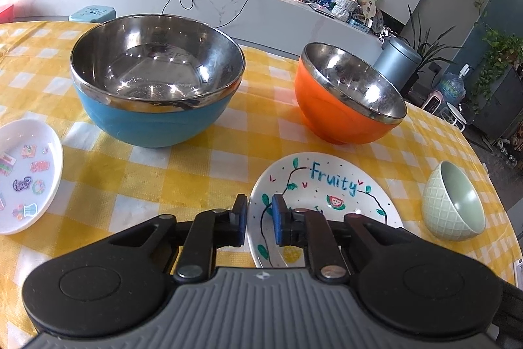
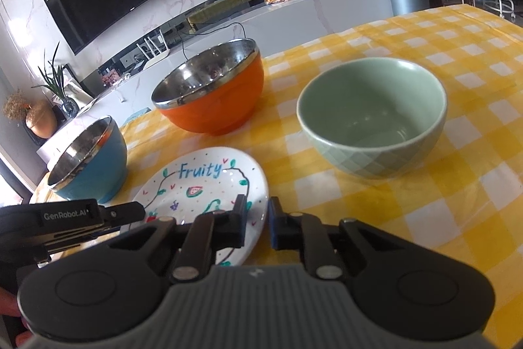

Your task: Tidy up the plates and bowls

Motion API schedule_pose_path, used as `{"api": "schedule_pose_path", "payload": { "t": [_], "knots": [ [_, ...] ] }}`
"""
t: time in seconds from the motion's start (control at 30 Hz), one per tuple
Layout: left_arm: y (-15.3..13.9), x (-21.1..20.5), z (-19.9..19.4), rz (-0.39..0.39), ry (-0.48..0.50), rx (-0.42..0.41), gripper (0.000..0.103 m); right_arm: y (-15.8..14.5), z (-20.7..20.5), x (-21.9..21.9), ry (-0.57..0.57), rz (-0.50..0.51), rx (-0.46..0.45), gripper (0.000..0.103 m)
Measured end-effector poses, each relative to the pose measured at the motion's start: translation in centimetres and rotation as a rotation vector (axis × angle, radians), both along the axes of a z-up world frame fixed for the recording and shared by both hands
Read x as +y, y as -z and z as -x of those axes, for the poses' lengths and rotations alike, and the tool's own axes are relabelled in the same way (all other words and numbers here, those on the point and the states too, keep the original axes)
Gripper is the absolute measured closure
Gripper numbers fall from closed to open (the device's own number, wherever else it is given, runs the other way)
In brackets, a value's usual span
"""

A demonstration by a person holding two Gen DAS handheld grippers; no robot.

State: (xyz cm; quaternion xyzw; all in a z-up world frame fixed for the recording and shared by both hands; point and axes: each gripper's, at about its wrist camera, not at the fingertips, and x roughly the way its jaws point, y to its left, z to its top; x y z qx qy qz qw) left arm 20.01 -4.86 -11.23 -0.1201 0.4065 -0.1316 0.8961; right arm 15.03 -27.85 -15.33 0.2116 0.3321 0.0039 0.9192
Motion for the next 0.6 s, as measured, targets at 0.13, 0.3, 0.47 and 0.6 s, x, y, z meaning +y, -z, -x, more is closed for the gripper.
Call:
{"api": "schedule_pose_path", "payload": {
  "t": [0.13,0.3,0.47,0.6],
  "knots": [
    [-0.3,0.0,0.7,-0.007,0.011,-0.028,0.087,-0.2,0.1,-0.2,0.007,-0.016,0.004,0.094],
    [-0.9,0.4,1.6,0.007,0.007,-0.033,0.087,-1.0,0.8,-0.2,0.007,-0.020,-0.005,0.094],
    [-2.1,1.1,3.2,0.020,-0.004,-0.039,0.087,-1.9,2.2,0.0,0.004,-0.025,-0.015,0.094],
    [-2.8,2.1,5.0,0.024,-0.019,-0.037,0.087,-2.6,3.9,0.7,-0.008,-0.031,-0.021,0.095]
  ]
}}
